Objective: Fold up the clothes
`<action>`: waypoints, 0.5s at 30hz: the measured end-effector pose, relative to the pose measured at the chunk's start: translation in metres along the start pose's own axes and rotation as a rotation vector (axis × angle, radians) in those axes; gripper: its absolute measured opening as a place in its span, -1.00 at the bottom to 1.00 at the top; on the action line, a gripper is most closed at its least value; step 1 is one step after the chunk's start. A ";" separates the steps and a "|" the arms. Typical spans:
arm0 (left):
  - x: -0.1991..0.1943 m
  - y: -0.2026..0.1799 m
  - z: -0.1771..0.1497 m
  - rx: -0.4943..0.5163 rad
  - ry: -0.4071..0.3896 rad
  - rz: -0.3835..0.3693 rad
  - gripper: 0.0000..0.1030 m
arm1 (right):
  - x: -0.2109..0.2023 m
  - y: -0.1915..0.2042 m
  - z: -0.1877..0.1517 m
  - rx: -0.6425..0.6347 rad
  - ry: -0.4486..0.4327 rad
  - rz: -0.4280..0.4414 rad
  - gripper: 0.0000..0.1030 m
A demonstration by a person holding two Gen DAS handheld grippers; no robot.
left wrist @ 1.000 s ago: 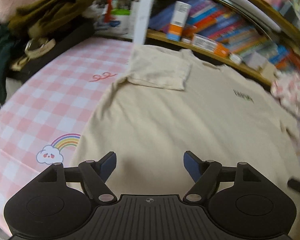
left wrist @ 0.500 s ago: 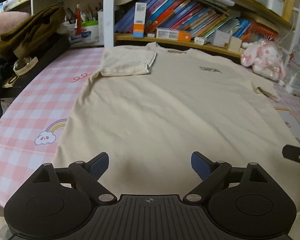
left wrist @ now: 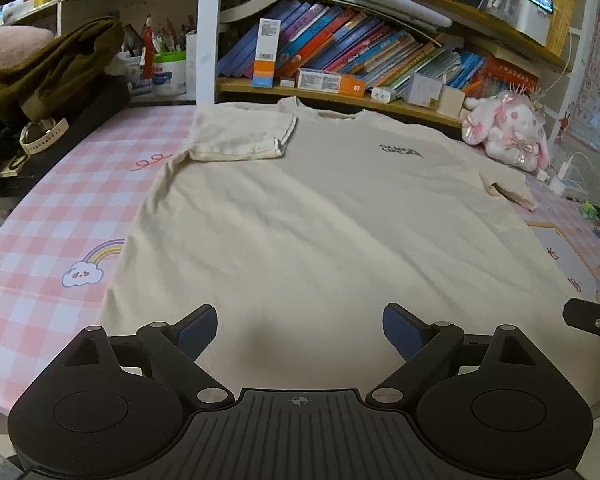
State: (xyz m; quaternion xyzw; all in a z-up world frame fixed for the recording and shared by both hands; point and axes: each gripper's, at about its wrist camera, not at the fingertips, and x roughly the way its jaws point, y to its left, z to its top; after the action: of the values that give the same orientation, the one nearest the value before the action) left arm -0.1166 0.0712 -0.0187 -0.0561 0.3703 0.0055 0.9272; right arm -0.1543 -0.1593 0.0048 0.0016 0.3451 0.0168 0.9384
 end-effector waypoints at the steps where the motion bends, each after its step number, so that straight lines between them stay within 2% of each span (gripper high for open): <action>1: 0.002 -0.002 0.001 -0.002 0.001 0.003 0.79 | 0.001 -0.001 0.000 0.000 0.001 0.000 1.00; 8: 0.013 -0.015 0.008 -0.012 0.008 0.025 0.79 | 0.017 -0.024 0.008 0.021 0.011 0.011 1.00; 15: 0.032 -0.047 0.024 -0.054 0.016 0.099 0.79 | 0.060 -0.069 0.032 0.040 0.036 0.098 1.00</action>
State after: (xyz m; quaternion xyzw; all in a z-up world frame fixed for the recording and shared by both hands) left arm -0.0749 0.0259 -0.0186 -0.0626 0.3797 0.0609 0.9210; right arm -0.0854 -0.2256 -0.0107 0.0370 0.3618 0.0558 0.9299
